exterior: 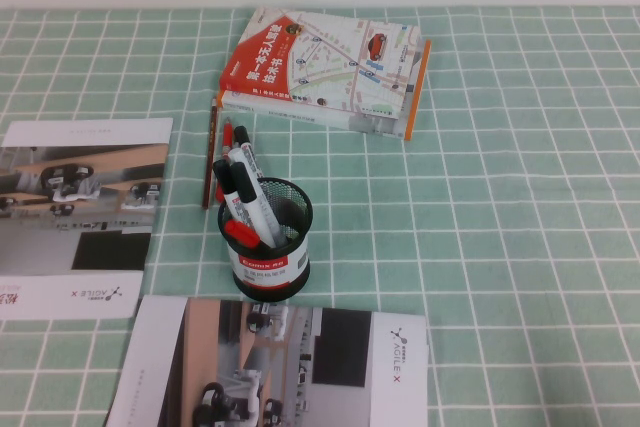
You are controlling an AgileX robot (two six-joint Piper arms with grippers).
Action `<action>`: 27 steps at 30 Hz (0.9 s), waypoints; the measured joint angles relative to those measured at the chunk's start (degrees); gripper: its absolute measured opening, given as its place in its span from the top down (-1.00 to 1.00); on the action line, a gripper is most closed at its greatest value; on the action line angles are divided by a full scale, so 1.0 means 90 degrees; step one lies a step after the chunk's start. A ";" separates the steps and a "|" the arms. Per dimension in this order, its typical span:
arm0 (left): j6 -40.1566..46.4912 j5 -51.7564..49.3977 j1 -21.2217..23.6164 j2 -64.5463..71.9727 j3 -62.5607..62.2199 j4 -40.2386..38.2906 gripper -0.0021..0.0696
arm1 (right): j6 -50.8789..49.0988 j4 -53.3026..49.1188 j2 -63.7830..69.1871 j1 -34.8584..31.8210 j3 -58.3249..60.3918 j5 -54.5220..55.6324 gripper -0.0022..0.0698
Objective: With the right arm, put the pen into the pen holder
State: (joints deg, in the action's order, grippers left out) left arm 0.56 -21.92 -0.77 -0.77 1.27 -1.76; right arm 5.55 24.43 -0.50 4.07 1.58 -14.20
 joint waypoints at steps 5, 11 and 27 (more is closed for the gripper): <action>0.0000 0.0000 0.0000 0.0000 0.0000 0.0000 0.95 | 0.0000 0.2146 0.0000 0.0000 0.0000 0.0639 1.00; 0.0000 0.0000 0.0000 0.0000 0.0000 0.0000 0.95 | 0.0000 0.2689 0.0000 0.0000 0.0000 0.0957 1.00; 0.0000 0.0000 0.0000 0.0000 0.0000 0.0000 0.95 | 0.0000 0.1110 0.4813 0.0000 -0.3592 -0.2169 1.00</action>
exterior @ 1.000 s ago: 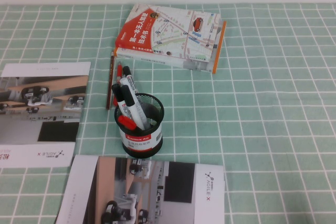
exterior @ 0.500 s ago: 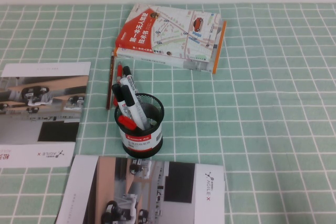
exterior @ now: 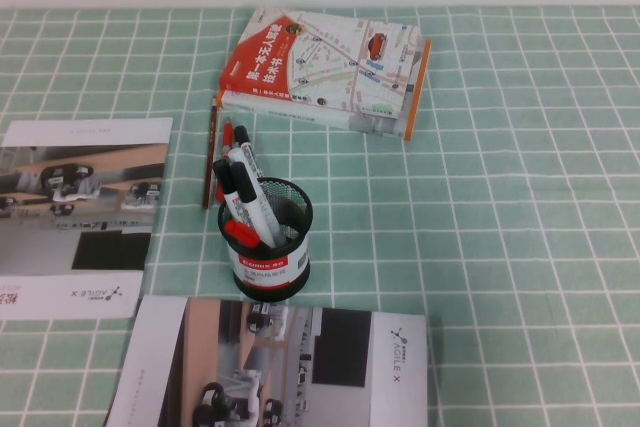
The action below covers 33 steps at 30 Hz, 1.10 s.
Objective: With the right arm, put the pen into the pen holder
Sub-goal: Pick up the pen on the table
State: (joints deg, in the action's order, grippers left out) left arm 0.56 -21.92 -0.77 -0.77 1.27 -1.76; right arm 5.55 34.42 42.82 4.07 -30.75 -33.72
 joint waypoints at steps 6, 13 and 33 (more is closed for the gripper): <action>0.0000 0.0000 0.0000 0.0000 0.0000 0.0000 0.95 | 0.0005 -0.0555 0.2299 0.0103 -0.1779 -0.0827 1.00; 0.0000 0.0000 0.0000 0.0000 0.0000 0.0000 0.95 | -0.0447 -0.1368 0.4526 0.1142 -0.3827 -0.1241 1.00; 0.0000 0.0000 0.0000 0.0000 0.0000 0.0000 0.95 | -0.1123 -0.2756 0.9573 0.3024 -1.0390 -0.3182 1.00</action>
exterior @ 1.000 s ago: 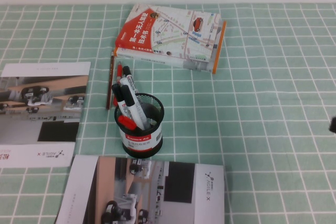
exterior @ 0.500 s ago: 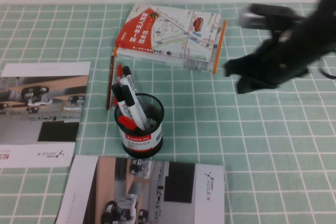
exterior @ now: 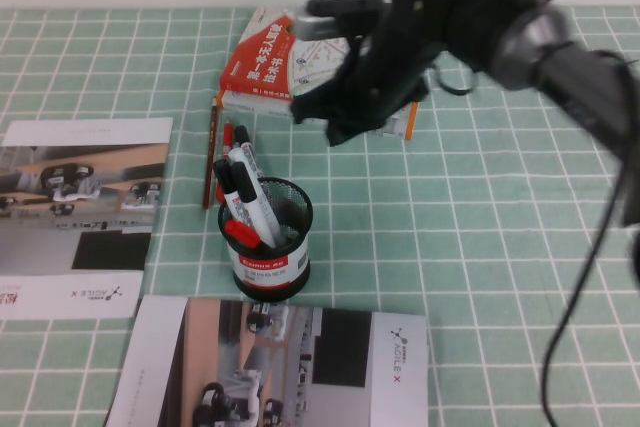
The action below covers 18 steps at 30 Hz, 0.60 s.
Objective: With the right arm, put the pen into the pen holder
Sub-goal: Pick up the pen on the table
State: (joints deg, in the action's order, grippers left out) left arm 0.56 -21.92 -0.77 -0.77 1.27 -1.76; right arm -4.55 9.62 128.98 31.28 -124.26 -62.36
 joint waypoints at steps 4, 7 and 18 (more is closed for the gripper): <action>0.0000 0.0000 0.0000 0.0000 0.0000 0.0000 0.95 | 0.0099 -0.0028 0.0603 0.0190 -0.0894 -0.0026 0.96; 0.0000 0.0000 0.0000 0.0000 0.0000 0.0000 0.95 | 0.0319 -0.0042 0.0958 0.0343 -0.1319 0.0079 0.83; 0.0000 0.0000 0.0000 0.0000 0.0000 0.0000 0.95 | 0.0431 -0.0042 0.1566 0.0625 -0.1728 0.0876 0.11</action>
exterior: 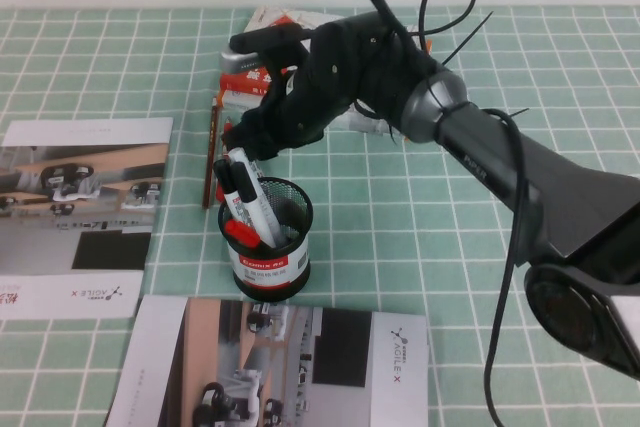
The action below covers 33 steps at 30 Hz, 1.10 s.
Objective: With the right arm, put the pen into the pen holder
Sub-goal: Pick up the pen on the table
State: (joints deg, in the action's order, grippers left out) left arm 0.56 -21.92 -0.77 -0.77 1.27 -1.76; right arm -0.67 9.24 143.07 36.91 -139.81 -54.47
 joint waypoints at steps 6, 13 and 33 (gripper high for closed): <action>0.0000 0.0000 0.0000 0.0000 0.0000 0.0000 0.95 | 0.0075 0.0000 0.0102 0.0071 -0.0049 0.0359 0.10; 0.0000 0.0000 0.0000 0.0000 0.0000 0.0000 0.95 | 0.0183 -0.0074 0.0341 0.0149 -0.0062 0.0449 0.11; 0.0000 0.0000 0.0000 0.0000 0.0000 0.0000 0.95 | 0.0543 -0.0586 0.0563 0.0159 -0.0076 0.0482 0.25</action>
State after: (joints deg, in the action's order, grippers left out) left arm 0.56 -21.92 -0.77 -0.77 1.27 -1.76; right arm 4.21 3.97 148.14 38.34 -140.50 -50.14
